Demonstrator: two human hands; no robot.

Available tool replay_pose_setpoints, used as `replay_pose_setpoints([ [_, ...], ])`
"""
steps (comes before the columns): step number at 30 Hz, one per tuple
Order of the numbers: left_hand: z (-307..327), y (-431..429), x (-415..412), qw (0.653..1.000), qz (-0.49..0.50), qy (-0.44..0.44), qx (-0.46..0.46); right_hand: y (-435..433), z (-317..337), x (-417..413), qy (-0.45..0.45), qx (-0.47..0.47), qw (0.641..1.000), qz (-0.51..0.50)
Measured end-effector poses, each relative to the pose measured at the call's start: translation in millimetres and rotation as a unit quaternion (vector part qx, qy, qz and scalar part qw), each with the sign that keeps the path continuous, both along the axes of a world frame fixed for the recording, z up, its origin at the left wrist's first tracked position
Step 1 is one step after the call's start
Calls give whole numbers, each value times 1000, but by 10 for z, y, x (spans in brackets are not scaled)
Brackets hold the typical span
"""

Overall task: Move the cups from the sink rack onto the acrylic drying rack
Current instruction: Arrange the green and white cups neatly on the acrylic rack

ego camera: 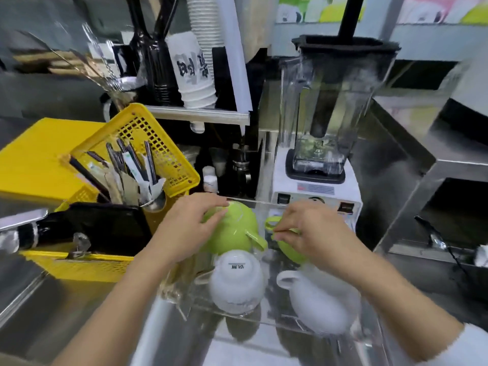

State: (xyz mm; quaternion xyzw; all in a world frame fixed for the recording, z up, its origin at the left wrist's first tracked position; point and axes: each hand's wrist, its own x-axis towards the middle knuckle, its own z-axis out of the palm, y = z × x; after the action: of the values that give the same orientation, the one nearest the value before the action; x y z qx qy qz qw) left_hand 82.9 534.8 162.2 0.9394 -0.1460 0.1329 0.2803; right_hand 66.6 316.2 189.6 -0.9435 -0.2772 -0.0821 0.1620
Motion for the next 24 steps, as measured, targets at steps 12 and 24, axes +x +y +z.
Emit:
replay_pose_setpoints([
  [12,-270,196,210,987,-126,-4,104,452,-157,178,26,-162,984,-68],
  [24,-411,299,132,983,-111,-64,134,565,-131,394,16,-216,975,-48],
])
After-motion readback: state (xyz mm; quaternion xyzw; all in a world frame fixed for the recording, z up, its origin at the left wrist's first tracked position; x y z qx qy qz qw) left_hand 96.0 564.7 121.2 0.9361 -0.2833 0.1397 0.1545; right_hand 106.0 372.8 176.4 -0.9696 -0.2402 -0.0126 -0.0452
